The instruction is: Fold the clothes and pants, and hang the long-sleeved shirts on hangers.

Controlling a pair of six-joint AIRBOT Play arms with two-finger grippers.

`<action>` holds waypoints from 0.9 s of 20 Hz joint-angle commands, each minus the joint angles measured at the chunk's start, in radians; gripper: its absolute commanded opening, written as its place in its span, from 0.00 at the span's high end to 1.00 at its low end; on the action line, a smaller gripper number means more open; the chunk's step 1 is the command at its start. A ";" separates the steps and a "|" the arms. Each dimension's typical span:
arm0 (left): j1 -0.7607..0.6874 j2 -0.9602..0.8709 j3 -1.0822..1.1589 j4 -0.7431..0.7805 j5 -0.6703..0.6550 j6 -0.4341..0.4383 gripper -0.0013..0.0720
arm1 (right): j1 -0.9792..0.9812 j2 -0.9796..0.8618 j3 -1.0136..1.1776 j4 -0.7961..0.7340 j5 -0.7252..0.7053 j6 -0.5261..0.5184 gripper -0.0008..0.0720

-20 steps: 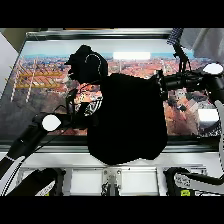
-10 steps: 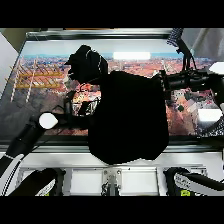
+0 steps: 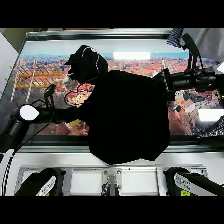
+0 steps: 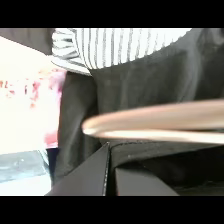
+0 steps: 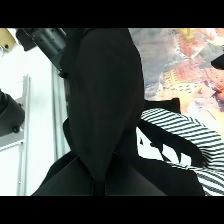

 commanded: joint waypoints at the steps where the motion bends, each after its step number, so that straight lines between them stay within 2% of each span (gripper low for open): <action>1: 0.057 -0.001 0.001 0.011 -0.003 0.026 0.97 | 0.000 0.006 0.001 -0.006 0.012 0.035 0.98; 4: 0.149 0.000 0.002 0.009 -0.006 0.032 0.97 | 0.000 0.013 0.001 -0.045 0.029 0.048 0.98; 8: 0.169 -0.001 0.012 0.014 -0.008 0.055 0.97 | 0.000 0.014 0.001 -0.070 0.031 0.048 0.98; 12: 0.169 -0.001 0.143 0.129 -0.082 0.051 0.97 | 0.000 0.014 0.001 -0.198 0.030 0.047 0.98; 16: 0.154 -0.001 0.309 0.170 -0.179 0.054 0.97 | 0.001 0.014 -0.039 -0.188 0.019 0.047 0.98; 18: 0.126 -0.001 0.389 0.168 -0.203 0.054 0.97 | 0.001 0.014 -0.089 -0.114 0.018 0.023 0.98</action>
